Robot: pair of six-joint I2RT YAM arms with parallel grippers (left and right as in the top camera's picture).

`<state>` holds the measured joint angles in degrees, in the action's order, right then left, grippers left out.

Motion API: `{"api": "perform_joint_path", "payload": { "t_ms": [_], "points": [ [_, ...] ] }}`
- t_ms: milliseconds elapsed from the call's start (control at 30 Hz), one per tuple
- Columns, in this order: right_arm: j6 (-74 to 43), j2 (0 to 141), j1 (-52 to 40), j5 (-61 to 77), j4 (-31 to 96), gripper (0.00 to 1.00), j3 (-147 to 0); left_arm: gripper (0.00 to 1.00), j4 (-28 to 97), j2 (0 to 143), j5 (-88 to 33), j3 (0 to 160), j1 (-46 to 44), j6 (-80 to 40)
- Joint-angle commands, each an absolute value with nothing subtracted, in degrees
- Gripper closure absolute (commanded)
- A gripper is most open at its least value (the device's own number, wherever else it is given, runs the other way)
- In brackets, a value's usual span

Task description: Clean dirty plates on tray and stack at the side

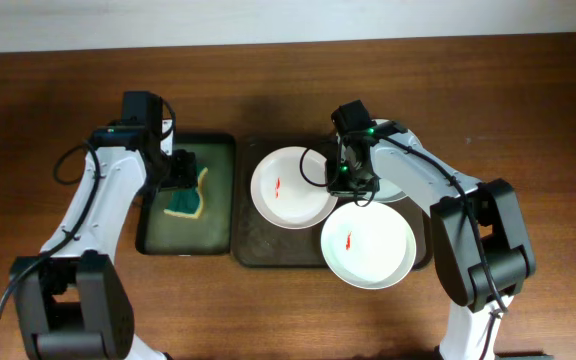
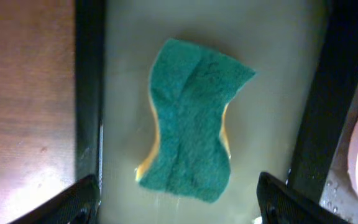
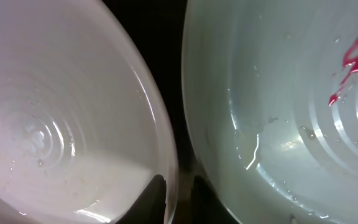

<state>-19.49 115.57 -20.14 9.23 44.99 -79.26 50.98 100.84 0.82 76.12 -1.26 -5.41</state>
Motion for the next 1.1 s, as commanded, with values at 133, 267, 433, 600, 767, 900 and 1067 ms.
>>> {"api": "perform_joint_path", "payload": {
  "t_ms": [133,267,433,600,767,900,1067],
  "points": [
    [-19.4,116.2,-20.6,8.6,45.6,0.83,-78.8,0.21,42.7,101.4,-1.3,68.8,-1.3,-2.9],
    [-19.4,116.2,-20.6,8.6,45.6,0.83,-78.8,0.21,39.8,101.4,-1.3,65.1,-1.4,-2.9],
    [-19.4,116.2,-20.6,8.5,45.6,0.83,-78.8,0.22,34.6,101.4,-1.3,61.6,-2.0,-3.0],
    [-19.4,116.2,-20.6,8.6,45.6,0.82,-78.8,0.34,31.5,101.4,-2.3,61.1,-2.3,-3.4],
    [-19.4,116.2,-20.6,8.6,45.6,0.82,-78.8,0.42,30.1,102.1,-1.7,60.9,-2.9,-3.4],
    [-19.4,116.2,-20.6,8.6,45.6,0.82,-78.8,0.39,28.9,104.5,0.2,60.9,-3.4,-3.6],
    [-19.4,116.2,-20.6,8.5,45.6,0.82,-78.8,0.51,28.6,106.7,0.0,60.9,-3.4,-3.7]
  ]
}}
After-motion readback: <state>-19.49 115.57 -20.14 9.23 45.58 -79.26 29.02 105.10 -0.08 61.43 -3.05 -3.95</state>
